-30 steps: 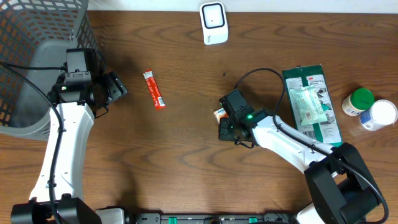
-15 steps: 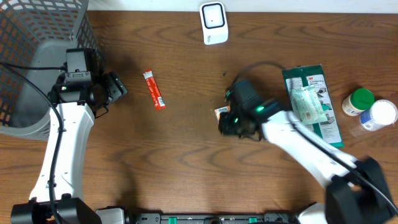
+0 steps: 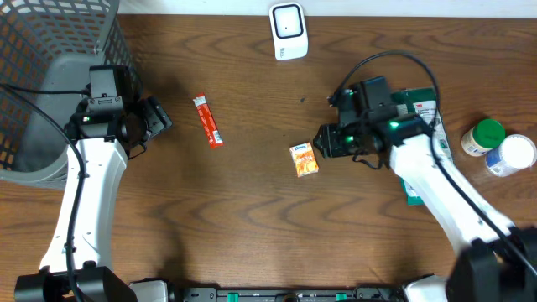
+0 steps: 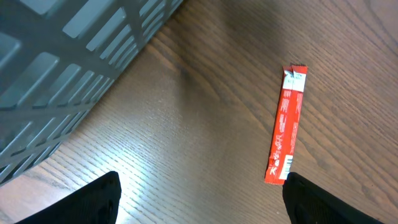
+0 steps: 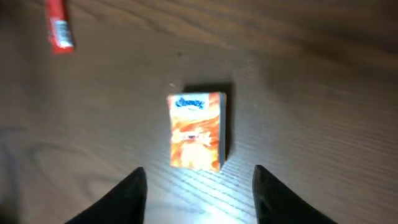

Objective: Scan the item barcode

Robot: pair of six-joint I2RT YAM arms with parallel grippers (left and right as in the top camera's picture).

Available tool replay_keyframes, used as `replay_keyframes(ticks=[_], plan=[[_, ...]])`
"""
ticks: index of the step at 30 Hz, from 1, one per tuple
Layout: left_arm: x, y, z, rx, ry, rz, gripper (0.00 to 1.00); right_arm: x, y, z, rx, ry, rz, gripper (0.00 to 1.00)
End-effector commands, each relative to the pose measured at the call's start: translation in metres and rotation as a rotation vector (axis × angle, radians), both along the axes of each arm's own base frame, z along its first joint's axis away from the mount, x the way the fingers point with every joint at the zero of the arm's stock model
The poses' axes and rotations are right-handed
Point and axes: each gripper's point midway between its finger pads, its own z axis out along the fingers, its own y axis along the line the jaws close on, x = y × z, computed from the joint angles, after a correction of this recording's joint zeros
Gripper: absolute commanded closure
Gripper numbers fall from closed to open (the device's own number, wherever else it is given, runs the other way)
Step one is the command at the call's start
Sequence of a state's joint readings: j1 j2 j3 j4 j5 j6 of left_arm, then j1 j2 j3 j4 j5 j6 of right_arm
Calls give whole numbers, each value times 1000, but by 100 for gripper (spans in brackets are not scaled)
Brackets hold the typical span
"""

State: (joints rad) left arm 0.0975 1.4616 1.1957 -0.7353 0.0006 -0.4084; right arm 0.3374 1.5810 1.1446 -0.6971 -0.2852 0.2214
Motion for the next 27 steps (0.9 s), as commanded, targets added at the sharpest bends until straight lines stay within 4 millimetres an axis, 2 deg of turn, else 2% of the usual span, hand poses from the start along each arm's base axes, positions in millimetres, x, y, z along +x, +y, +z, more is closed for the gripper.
replay_keyframes(ticks=[1, 6, 11, 16, 19, 24, 27], plan=[[0, 5, 6, 9, -15, 22, 16, -6, 4, -33, -23, 65, 41, 59], [0, 5, 6, 9, -15, 22, 16, -6, 5, -66, -44, 140, 42, 62], [0, 5, 6, 9, -15, 22, 16, -12, 21, -94, 30, 230, 76, 64], [0, 5, 6, 9, -15, 22, 16, -12, 22, -113, 28, 261, 75, 65], [0, 5, 6, 9, -15, 22, 16, -12, 22, -114, 27, 260, 75, 71], [0, 5, 6, 9, -15, 22, 16, -11, 22, -112, 37, 257, 76, 98], [0, 5, 6, 9, -15, 22, 16, -8, 20, -101, 67, 247, 65, 98]])
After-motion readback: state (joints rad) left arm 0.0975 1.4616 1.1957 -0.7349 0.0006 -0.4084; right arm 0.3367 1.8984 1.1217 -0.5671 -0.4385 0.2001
